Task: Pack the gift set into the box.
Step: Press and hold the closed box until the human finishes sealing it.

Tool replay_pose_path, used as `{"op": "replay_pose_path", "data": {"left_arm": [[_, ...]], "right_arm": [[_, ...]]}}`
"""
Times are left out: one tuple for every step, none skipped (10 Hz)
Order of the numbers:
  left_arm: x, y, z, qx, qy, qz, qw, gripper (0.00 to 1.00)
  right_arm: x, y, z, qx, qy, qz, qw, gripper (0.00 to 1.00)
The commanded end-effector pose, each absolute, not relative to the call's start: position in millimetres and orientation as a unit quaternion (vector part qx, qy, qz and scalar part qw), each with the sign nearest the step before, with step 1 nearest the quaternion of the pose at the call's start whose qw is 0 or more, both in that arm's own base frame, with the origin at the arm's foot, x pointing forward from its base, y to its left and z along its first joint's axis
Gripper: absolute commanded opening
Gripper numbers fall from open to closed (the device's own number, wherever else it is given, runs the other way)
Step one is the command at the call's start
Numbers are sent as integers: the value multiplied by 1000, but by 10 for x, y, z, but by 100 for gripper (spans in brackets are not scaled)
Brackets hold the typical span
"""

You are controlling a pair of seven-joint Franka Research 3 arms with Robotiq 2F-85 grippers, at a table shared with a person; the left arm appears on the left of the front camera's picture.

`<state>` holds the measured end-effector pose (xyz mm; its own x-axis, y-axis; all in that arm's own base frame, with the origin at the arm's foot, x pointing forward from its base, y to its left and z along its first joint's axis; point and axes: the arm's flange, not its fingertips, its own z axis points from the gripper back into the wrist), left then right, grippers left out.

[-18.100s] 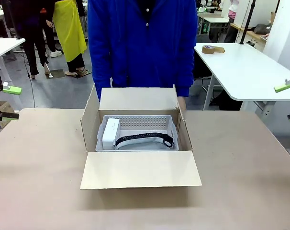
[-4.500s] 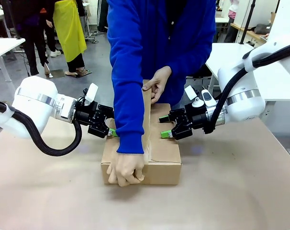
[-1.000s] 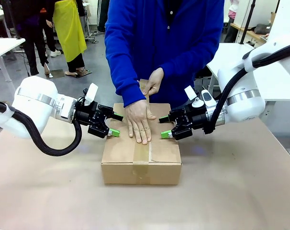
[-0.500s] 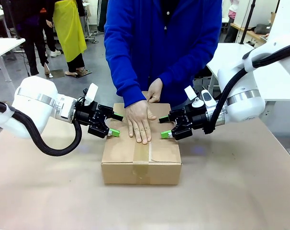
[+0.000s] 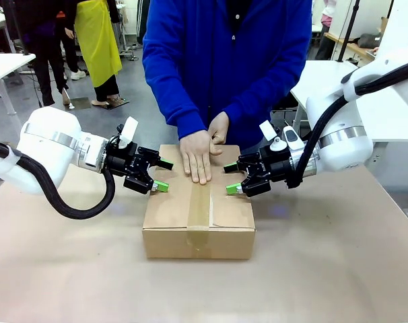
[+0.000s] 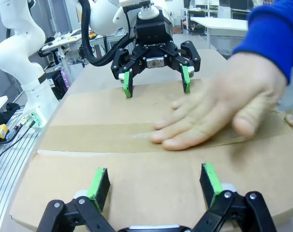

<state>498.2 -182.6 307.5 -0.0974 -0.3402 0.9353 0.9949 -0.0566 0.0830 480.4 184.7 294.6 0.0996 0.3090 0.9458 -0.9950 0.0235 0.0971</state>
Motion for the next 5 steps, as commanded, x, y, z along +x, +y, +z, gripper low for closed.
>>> {"op": "replay_pose_path", "data": {"left_arm": [[4976, -1810, 3066, -391, -420, -614, 542, 100], [4976, -1810, 3066, -391, -420, -614, 542, 100], [4976, -1810, 3066, -391, -420, -614, 542, 100], [4976, -1810, 3066, -391, -420, -614, 542, 100], [4976, -1810, 3066, -391, -420, -614, 542, 100]], "right_arm": [[4804, 1869, 2934, 434, -392, 544, 602, 100], [4804, 1869, 2934, 434, -392, 544, 602, 100], [4804, 1869, 2934, 434, -392, 544, 602, 100], [4804, 1869, 2934, 434, -392, 544, 602, 100], [4804, 1869, 2934, 434, -392, 544, 602, 100]]}}
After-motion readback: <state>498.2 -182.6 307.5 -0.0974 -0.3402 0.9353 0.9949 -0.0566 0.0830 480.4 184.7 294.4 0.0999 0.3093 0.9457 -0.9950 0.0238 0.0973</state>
